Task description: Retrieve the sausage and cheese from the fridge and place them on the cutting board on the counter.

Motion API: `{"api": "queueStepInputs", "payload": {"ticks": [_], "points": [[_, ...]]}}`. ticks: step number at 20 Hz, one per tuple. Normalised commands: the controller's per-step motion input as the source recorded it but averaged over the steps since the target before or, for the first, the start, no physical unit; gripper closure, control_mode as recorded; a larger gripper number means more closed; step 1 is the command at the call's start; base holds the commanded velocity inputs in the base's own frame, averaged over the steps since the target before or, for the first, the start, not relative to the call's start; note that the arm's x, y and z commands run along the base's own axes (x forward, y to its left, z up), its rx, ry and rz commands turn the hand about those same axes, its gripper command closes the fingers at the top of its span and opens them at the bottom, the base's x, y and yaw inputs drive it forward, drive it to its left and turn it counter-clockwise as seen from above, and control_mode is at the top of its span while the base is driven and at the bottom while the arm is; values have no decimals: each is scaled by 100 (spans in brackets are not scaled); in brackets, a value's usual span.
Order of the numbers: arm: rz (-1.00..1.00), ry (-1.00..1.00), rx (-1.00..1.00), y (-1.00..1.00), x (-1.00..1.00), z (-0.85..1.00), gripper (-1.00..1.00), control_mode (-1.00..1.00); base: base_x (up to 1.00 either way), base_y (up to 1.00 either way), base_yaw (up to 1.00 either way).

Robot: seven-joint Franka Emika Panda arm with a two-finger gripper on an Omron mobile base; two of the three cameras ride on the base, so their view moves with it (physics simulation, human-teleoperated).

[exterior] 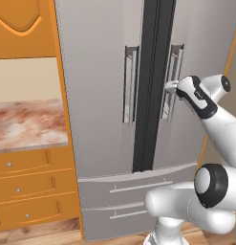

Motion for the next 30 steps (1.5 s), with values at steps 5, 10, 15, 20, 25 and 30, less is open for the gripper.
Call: {"api": "queueStepInputs", "payload": {"ticks": [5,10,15,20,25,30], "points": [[0,0,7,-13,63,-10,-100,-100,0,0,0],[0,0,0,7,39,-15,-100,-100,0,0,0],[-2,-5,0,26,14,-15,100,-100,0,0,0],[-12,-31,0,62,4,-46,100,-100,0,0,0],[-17,1,0,33,78,-13,100,-100,0,0,0],[0,5,-2,-8,33,-14,100,-100,0,0,0]]}}
